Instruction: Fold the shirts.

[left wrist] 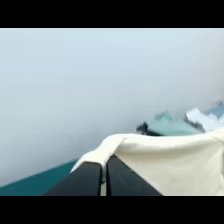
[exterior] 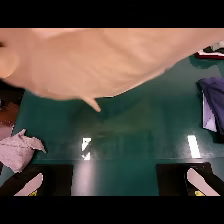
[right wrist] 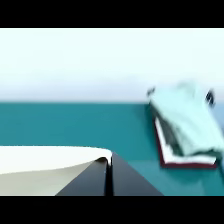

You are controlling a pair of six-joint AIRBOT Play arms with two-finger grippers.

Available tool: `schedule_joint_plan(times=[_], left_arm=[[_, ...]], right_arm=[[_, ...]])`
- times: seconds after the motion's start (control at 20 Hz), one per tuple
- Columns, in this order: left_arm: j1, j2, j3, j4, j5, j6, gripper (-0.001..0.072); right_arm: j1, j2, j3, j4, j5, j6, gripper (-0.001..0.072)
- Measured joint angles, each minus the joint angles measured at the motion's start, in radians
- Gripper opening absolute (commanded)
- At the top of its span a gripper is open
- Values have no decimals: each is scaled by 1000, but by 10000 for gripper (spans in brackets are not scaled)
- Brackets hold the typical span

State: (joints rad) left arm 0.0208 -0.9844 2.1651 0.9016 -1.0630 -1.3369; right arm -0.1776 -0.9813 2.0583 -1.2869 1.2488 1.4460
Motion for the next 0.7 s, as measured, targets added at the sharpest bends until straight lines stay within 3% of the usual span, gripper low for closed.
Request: schedule_joint_plan(times=[0.3, 0.5, 0.7], left_arm=[[4, 85, 28, 2, 71, -20, 23], [4, 36, -96, 19, 24, -55, 23], [3, -136, -199, 29, -134, -83, 24]], right_arm=[[0, 140, -16, -122, -70, 8, 10], [0, 18, 69, -172, 91, 18, 10], [9, -187, -14, -185, 276, 21, 10]])
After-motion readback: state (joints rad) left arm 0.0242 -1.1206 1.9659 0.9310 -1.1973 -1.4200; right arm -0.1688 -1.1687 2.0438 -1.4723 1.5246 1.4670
